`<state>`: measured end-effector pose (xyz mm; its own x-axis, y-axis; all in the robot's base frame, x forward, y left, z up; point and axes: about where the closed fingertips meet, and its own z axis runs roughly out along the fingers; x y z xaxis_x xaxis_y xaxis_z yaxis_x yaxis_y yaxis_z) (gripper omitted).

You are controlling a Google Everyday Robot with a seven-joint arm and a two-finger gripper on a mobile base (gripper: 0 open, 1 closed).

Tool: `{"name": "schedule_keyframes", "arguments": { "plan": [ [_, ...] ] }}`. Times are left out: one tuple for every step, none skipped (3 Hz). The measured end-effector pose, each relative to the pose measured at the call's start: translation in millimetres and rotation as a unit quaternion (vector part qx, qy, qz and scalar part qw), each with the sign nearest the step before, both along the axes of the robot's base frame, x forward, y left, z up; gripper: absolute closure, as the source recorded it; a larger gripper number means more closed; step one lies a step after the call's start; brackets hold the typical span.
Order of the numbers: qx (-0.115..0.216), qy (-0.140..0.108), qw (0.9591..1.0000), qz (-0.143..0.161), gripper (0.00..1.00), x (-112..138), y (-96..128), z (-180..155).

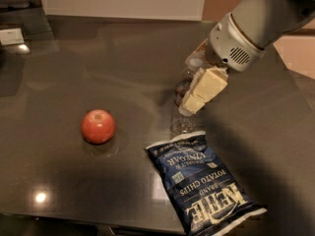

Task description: Move water bottle near blue chip bag

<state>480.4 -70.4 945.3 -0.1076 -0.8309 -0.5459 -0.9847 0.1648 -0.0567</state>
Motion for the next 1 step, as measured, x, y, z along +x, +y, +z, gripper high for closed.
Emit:
{"name": "schedule_keyframes", "arguments": {
  "plan": [
    [0.0, 0.0, 1.0, 0.0, 0.0, 0.0, 0.1, 0.0]
  ]
}}
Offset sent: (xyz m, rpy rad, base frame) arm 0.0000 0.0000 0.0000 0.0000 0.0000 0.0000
